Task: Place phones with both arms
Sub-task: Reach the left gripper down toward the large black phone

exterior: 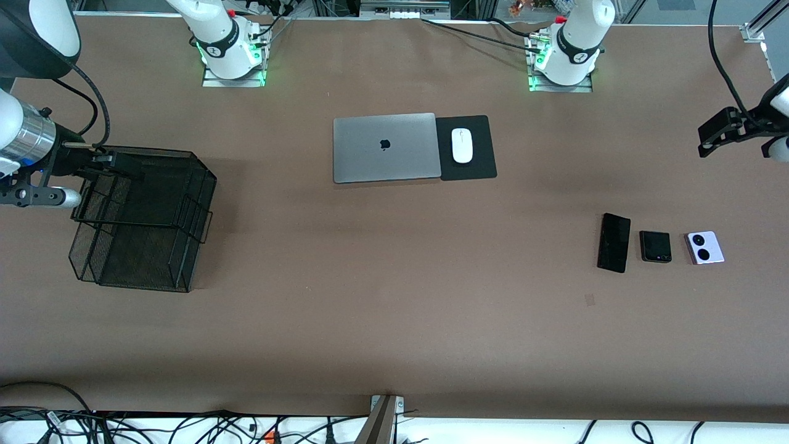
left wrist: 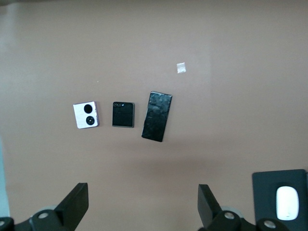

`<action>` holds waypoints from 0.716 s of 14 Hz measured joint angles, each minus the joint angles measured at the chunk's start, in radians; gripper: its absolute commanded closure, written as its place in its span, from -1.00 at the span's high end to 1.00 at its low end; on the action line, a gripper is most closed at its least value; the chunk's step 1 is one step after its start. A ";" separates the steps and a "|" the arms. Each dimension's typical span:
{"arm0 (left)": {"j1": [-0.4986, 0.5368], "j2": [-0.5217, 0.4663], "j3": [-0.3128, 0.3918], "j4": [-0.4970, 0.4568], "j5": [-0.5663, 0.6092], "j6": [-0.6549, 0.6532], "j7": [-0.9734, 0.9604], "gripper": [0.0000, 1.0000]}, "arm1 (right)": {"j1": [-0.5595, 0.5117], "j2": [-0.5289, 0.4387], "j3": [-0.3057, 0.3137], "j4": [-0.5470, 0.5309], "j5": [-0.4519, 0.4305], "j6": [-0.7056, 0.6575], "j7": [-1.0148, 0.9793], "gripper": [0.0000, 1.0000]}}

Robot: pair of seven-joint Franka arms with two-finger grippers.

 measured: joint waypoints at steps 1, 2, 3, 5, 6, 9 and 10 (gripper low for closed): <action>0.001 0.020 0.001 -0.003 0.003 0.000 0.000 1.00 | 0.000 0.000 0.000 0.000 0.000 0.003 0.000 1.00; 0.001 0.046 0.001 -0.005 0.003 0.001 0.001 1.00 | 0.000 0.000 0.000 0.000 0.000 0.005 0.000 1.00; 0.001 0.079 0.001 -0.008 0.003 0.002 0.001 1.00 | 0.000 0.000 0.000 0.000 0.000 0.005 0.000 1.00; -0.001 0.158 0.000 -0.009 0.003 0.016 0.001 1.00 | 0.000 0.000 -0.001 0.000 0.000 0.006 0.000 1.00; -0.005 0.201 -0.001 -0.005 0.003 0.027 0.001 1.00 | 0.000 0.000 -0.001 0.000 0.000 0.006 0.000 1.00; -0.014 0.322 -0.008 0.034 0.019 0.084 0.004 1.00 | 0.000 0.000 -0.001 0.000 0.000 0.006 0.000 1.00; -0.016 0.349 -0.011 0.041 0.038 0.122 0.006 1.00 | 0.000 0.000 -0.001 0.000 0.000 0.006 0.000 1.00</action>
